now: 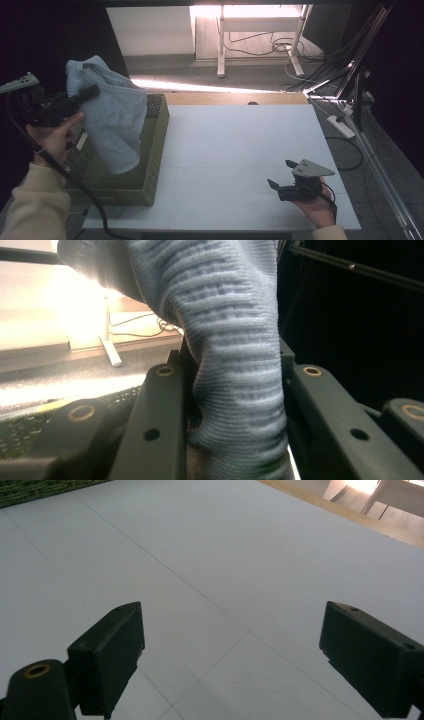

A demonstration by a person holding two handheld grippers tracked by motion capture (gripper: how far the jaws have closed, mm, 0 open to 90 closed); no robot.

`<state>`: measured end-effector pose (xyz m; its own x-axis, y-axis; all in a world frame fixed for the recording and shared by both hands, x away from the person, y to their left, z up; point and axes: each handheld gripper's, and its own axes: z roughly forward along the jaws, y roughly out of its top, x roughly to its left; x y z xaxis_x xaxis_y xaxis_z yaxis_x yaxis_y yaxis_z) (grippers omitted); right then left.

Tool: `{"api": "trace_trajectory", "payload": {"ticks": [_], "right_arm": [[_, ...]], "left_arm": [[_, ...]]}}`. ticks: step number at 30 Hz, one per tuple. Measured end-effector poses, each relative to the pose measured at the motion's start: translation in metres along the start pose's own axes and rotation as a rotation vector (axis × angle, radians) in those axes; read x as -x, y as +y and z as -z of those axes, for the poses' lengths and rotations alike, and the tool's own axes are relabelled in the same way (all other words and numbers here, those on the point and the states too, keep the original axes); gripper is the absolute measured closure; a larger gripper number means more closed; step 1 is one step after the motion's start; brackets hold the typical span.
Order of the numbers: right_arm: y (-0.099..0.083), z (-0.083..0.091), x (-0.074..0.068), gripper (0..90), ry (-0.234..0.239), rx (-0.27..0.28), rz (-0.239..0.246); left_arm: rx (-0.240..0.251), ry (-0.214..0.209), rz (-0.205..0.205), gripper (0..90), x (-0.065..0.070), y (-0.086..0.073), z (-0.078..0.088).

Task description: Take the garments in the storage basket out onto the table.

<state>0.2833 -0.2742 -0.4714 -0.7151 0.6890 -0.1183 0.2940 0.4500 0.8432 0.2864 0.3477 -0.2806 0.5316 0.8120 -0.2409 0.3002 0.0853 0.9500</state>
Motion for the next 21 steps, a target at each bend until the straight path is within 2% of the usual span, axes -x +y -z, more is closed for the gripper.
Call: {"api": "trace_trajectory", "payload": {"ticks": [6, 21], "right_arm": [[0.0, -0.001, 0.0, 11.3, 0.003, -0.003, 0.001], [0.0, -0.001, 0.0, 11.4, 0.0, -0.005, 0.005]], "left_arm": [[0.017, -0.012, 0.0, 70.3, 0.004, 0.007, 0.004], [0.02, -0.049, 0.001, 70.3, 0.012, 0.009, -0.002]]}}
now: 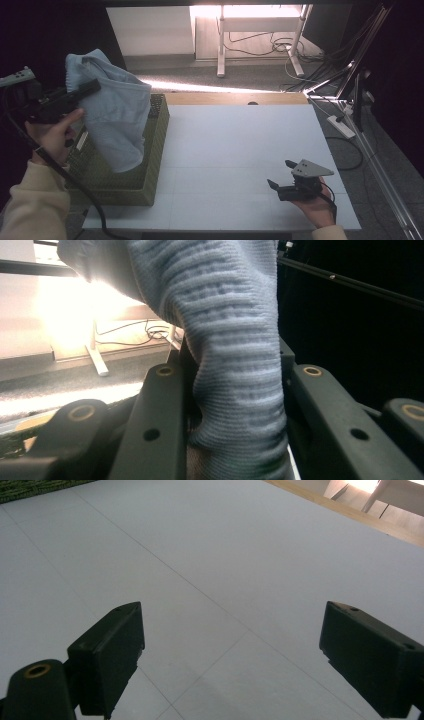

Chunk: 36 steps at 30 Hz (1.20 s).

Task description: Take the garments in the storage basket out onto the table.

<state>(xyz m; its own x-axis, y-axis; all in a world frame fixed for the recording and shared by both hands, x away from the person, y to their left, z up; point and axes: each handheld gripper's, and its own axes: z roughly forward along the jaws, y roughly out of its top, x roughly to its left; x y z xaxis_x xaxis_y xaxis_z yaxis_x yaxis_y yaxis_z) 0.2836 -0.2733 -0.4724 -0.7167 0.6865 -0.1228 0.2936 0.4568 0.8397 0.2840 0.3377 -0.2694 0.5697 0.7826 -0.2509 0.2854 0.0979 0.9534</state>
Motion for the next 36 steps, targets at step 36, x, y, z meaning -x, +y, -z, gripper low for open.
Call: {"api": "trace_trajectory", "payload": {"ticks": [36], "right_arm": [[-0.001, -0.001, 0.0, 11.4, 0.001, -0.008, 0.002]], "left_arm": [[-0.025, -0.153, -0.036, 70.3, 0.041, 0.0, -0.045]]}}
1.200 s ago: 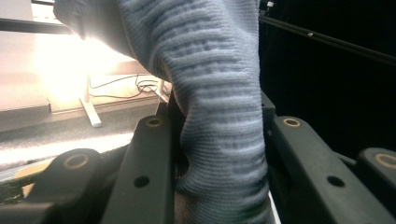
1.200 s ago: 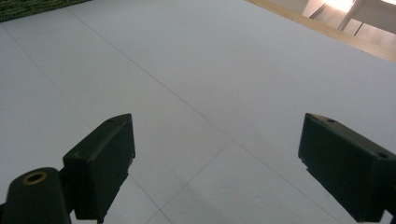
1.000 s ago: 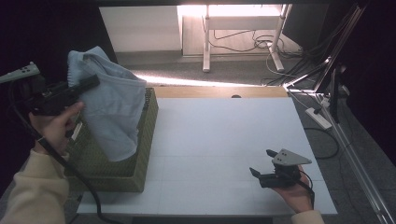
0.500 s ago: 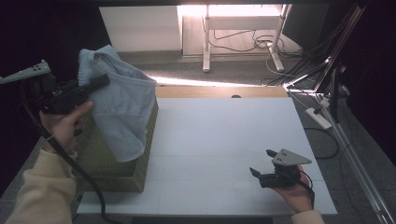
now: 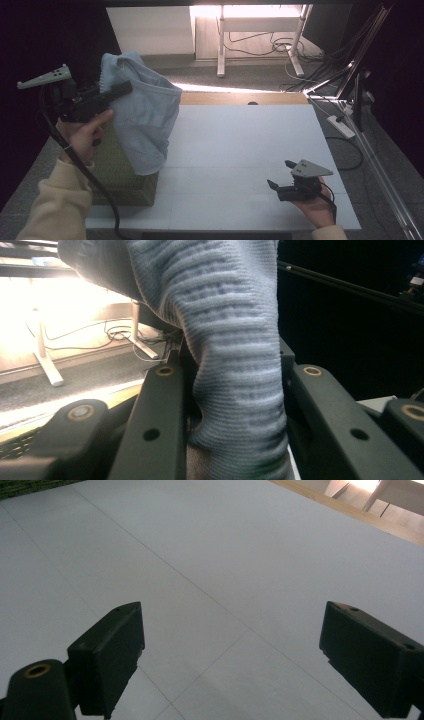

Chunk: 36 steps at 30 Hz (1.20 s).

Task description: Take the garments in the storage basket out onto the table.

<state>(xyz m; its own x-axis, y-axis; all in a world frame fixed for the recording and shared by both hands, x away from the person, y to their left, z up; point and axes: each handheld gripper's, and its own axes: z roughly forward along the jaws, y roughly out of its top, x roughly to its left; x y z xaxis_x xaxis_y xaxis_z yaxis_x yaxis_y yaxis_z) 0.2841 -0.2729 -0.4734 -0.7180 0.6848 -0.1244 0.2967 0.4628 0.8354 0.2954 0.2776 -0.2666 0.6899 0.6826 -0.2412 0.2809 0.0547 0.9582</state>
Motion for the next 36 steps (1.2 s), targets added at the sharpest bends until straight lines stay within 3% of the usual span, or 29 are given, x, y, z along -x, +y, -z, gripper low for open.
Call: {"api": "trace_trajectory", "payload": {"ticks": [36], "right_arm": [[-0.001, 0.0, 0.0, 11.4, -0.005, -0.004, 0.007]], "left_arm": [[-0.088, -0.096, 0.022, 70.2, 0.016, -0.033, -0.051]]}}
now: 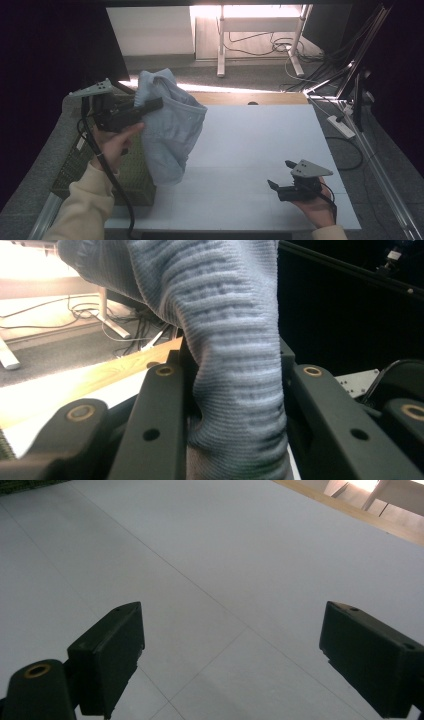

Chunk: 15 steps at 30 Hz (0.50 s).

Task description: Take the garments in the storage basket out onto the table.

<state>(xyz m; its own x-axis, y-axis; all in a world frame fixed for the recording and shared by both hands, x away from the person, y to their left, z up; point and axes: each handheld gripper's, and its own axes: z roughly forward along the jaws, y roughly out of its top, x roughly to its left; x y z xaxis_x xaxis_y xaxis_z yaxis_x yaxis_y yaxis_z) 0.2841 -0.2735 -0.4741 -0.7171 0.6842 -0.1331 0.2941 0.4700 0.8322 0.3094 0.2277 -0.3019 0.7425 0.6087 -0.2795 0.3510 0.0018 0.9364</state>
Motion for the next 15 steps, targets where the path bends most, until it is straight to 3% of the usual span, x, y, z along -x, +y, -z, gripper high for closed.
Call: {"api": "trace_trajectory", "payload": {"ticks": [15], "right_arm": [[0.0, 0.0, 0.0, 11.4, -0.003, -0.001, 0.002]], "left_arm": [[-0.021, -0.055, -0.004, 70.2, 0.011, -0.005, -0.02]]}}
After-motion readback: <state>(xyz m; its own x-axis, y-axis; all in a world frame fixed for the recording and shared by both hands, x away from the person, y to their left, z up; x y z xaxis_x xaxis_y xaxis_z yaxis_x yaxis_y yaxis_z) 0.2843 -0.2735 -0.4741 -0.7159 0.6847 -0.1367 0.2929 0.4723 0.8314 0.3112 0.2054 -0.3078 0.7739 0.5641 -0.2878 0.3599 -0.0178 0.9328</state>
